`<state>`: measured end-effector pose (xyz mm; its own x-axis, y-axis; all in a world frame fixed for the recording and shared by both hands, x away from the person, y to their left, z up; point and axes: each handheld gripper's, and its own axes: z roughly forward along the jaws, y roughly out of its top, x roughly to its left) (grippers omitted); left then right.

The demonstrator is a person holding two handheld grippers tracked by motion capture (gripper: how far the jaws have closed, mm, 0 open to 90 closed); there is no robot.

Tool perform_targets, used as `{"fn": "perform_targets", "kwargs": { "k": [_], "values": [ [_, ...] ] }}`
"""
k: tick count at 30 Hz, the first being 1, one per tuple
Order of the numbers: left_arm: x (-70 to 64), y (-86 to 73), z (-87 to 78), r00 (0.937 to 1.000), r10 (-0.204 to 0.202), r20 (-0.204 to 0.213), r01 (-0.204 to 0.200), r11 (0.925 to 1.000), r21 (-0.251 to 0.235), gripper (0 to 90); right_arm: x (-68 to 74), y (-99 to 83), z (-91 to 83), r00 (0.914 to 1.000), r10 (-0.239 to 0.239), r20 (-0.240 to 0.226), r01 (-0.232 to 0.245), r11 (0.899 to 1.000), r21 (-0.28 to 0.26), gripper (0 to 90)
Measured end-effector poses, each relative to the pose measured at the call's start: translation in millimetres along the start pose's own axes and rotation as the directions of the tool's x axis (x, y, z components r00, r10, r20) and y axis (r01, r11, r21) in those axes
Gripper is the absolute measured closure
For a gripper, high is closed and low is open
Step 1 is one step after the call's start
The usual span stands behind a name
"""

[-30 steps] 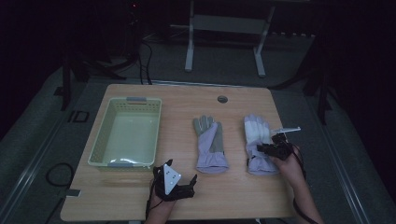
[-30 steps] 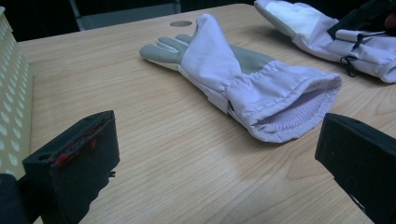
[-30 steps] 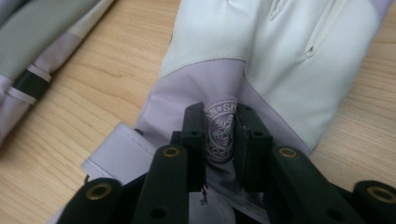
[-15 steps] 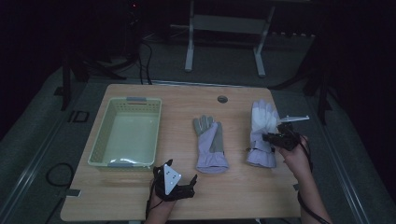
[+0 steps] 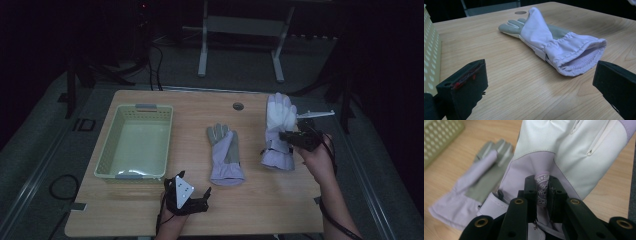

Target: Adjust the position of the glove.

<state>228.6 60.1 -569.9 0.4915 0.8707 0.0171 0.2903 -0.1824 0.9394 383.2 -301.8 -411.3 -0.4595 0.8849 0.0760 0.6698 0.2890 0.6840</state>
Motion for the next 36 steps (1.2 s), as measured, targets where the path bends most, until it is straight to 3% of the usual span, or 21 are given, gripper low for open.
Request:
{"fn": "perform_targets", "kwargs": {
  "k": [7, 9, 21, 28, 36],
  "values": [
    [0.1, -0.1, -0.3, 1.0, 0.0, 0.002, 0.0, 1.0, -0.002, 0.0, 27.3, 19.6, -1.5, 0.9994, -0.002, -0.036, 0.001, 1.0, -0.007, 79.5],
    [0.2, -0.1, -0.3, 1.0, -0.001, 0.002, 0.001, 1.0, -0.003, 0.0, 38.2, 23.6, 0.4, 0.9974, -0.008, -0.072, 0.007, 1.0, -0.016, 79.5],
    [-0.1, -0.3, -0.1, 0.9999, -0.012, -0.001, 0.012, 0.9999, -0.011, 0.0, 96.0, 31.8, 18.7, 0.9855, -0.066, -0.157, 0.068, 0.998, 0.008, 79.5],
    [0.5, -0.2, -0.5, 0.9999, -0.011, 0.0, 0.011, 0.9999, -0.007, 0.0, 120.8, 31.7, 36.6, 0.9849, -0.074, -0.156, 0.083, 0.995, 0.049, 79.6],
    [0.7, -0.2, -0.6, 1.0, -0.008, 0.002, 0.008, 0.9999, -0.006, 0.0, 133.5, 24.1, 67.8, 0.9852, -0.066, -0.158, 0.086, 0.989, 0.121, 79.5]
  ]
}}
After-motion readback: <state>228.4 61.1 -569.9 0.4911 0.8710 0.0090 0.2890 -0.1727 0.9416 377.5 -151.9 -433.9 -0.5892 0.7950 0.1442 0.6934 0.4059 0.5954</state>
